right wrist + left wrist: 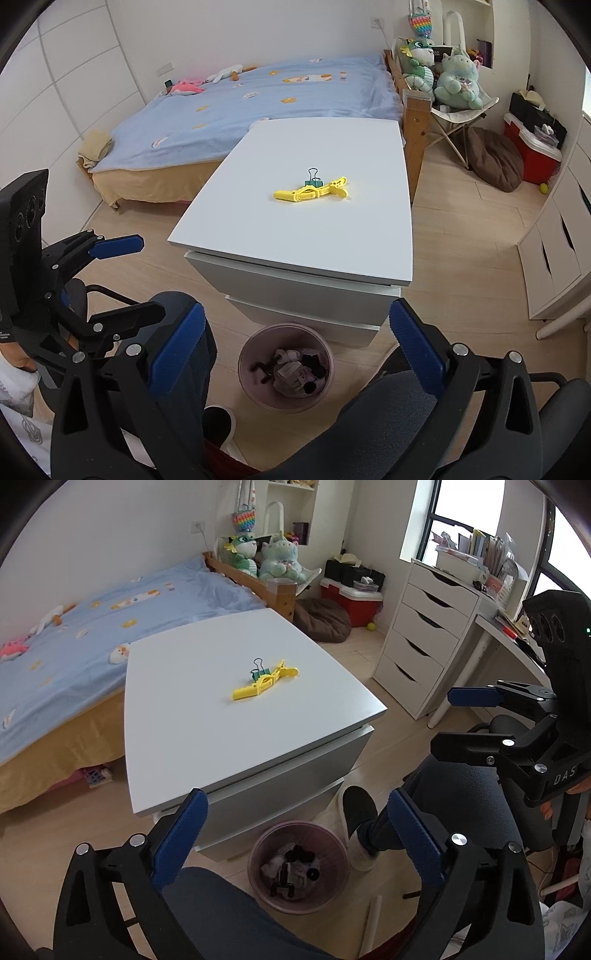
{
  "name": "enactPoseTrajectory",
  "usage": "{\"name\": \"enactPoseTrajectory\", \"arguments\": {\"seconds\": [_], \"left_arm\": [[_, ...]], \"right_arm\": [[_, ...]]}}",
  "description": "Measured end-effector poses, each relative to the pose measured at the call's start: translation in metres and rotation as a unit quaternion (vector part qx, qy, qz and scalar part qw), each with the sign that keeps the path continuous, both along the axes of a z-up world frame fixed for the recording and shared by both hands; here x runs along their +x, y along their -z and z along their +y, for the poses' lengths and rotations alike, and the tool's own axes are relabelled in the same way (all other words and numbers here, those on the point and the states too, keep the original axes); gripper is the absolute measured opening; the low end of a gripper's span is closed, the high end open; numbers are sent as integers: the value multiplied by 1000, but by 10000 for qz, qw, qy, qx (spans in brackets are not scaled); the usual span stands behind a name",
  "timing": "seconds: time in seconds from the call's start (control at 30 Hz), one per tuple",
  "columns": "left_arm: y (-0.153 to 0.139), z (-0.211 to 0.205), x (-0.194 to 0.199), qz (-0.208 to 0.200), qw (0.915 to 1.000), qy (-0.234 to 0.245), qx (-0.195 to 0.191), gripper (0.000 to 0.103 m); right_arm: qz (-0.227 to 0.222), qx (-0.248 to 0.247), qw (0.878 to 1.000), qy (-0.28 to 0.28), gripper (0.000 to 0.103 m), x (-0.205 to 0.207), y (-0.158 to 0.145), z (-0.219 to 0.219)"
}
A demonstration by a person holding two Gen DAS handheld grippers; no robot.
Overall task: Collect trash
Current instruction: 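Move the right gripper toward the yellow clip on the table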
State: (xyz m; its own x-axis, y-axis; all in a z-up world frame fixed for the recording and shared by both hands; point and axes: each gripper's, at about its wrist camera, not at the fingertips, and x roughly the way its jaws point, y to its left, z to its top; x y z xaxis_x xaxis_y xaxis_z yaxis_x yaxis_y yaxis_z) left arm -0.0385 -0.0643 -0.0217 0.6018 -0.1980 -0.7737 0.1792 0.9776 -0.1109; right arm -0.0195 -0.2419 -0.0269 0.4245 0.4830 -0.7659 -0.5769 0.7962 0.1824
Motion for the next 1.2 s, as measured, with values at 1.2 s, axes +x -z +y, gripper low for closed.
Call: {"name": "enactPoseTrajectory", "arguments": {"seconds": [1.2], "left_arm": [[-7, 34, 22, -287, 9977, -619, -1, 95]], "right_arm": [[-245, -349, 9974, -587, 99, 82, -8, 31]]}}
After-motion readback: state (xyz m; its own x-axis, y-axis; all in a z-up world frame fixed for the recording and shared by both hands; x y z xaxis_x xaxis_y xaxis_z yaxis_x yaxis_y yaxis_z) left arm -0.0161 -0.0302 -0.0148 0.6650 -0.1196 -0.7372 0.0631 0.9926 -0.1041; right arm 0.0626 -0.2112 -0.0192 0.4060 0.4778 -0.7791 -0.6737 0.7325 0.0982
